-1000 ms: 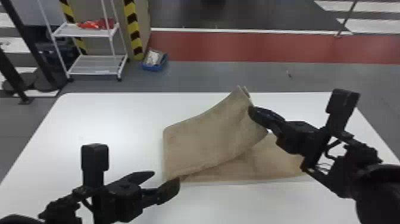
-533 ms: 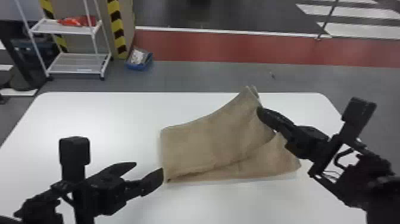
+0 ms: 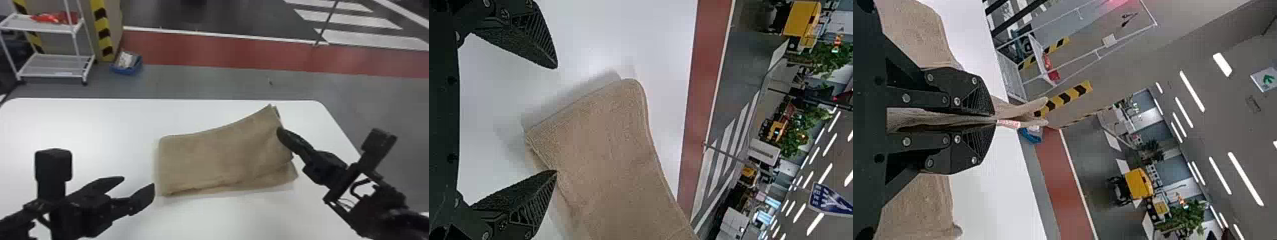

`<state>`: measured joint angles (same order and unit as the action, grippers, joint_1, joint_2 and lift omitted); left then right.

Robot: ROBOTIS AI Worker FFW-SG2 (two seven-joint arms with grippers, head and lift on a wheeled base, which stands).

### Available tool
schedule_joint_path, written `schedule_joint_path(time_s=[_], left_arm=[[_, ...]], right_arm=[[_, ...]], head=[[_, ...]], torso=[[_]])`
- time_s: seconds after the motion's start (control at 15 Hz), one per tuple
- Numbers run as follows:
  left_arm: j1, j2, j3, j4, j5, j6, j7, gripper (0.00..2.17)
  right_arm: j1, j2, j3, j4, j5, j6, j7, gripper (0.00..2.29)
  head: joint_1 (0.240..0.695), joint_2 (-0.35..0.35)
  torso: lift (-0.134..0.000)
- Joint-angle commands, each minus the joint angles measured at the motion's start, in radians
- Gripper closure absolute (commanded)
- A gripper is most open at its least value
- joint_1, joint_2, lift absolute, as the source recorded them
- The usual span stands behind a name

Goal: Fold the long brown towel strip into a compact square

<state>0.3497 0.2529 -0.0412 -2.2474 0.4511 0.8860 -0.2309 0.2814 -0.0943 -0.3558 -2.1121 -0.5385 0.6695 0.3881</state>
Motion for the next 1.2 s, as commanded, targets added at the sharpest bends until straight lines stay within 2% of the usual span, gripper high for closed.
schedule_joint_path(time_s=[0.0, 0.2, 0.4, 0.53, 0.6, 0.73, 0.87, 1.13], left_arm=[[0.000, -0.001, -0.014, 0.000, -0.012, 0.000, 0.001, 0.16], [0.000, 0.000, -0.032, -0.001, -0.023, -0.003, 0.002, 0.16], [0.000, 0.000, -0.051, -0.003, -0.045, -0.003, 0.012, 0.16], [0.000, 0.003, -0.052, -0.008, -0.045, 0.000, 0.013, 0.16], [0.000, 0.005, -0.052, -0.008, -0.045, 0.000, 0.016, 0.16], [-0.006, 0.009, -0.052, -0.006, -0.046, 0.000, 0.025, 0.16], [-0.015, 0.008, -0.055, -0.001, -0.046, 0.000, 0.027, 0.16], [-0.052, 0.009, -0.063, 0.026, -0.057, 0.000, 0.028, 0.16]], right_arm=[[0.016, 0.002, -0.025, 0.038, -0.012, -0.038, 0.000, 1.00], [0.008, -0.004, -0.051, 0.113, -0.012, -0.078, 0.000, 1.00], [-0.070, -0.018, -0.048, 0.219, 0.034, -0.050, -0.002, 1.00], [-0.113, -0.016, -0.028, 0.265, 0.097, -0.032, -0.011, 1.00], [-0.119, -0.016, -0.025, 0.276, 0.097, -0.020, -0.020, 1.00], [-0.100, -0.016, -0.018, 0.247, 0.054, -0.004, -0.015, 1.00], [-0.068, -0.012, -0.008, 0.129, 0.037, 0.054, -0.026, 1.00], [-0.019, -0.004, -0.014, -0.040, -0.012, 0.192, -0.086, 1.00]], head=[[0.695, -0.191], [0.695, -0.233], [0.695, -0.272], [0.695, -0.281], [0.695, -0.283], [0.695, -0.282], [0.695, -0.266], [0.695, -0.228]], torso=[[-0.124], [-0.124], [-0.124], [-0.124], [-0.124], [-0.124], [-0.124], [-0.124]])
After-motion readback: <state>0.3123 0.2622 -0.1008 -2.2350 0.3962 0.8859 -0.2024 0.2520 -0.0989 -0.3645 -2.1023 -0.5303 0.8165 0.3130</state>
